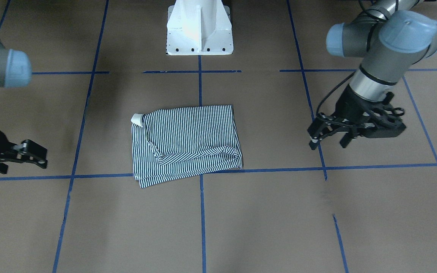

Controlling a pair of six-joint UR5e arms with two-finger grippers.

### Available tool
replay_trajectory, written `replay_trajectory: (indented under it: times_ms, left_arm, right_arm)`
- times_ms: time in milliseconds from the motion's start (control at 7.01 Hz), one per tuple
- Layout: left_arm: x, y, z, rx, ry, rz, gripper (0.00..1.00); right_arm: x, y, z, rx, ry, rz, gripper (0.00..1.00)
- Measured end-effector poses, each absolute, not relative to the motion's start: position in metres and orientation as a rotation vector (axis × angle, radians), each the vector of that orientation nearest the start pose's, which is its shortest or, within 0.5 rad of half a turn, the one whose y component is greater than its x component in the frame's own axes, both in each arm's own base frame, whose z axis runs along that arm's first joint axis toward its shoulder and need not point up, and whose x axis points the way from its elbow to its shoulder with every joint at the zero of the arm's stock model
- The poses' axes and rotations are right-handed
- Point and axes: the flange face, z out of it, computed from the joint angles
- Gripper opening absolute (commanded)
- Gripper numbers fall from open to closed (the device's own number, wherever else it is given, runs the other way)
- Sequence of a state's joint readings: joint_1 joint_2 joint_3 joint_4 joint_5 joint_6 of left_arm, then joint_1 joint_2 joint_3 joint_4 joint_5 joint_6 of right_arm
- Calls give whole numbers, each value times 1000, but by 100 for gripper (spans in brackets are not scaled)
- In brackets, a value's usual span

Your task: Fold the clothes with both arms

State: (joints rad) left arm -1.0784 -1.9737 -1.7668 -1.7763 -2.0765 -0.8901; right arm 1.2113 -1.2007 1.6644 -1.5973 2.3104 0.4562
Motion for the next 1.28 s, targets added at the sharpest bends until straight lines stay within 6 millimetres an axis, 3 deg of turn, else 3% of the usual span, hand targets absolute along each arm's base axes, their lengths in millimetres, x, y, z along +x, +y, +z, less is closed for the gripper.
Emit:
replay_trajectory:
  times_ms: [285, 428, 570, 713, 855, 1283]
  left_arm:
    - [100, -593, 406, 348, 730, 30, 100]
    - [42, -581, 451, 376, 667, 140, 100]
    - [-3, -562, 489, 391, 617, 234, 100]
    - [-28, -536, 527, 378, 591, 287, 100]
    - [-39, -514, 558, 363, 584, 298, 100]
    - [-46, -481, 609, 329, 583, 280, 100]
  right_arm:
    - [-79, -580, 487, 110, -795, -142, 100]
    - [-43, -556, 532, 101, -788, -177, 100]
    - [-11, -524, 577, 81, -789, -201, 100]
    - [13, -492, 613, 56, -807, -194, 100]
    - [32, -468, 634, 42, -840, -163, 100]
    - [50, -450, 651, 28, -858, -115, 100]
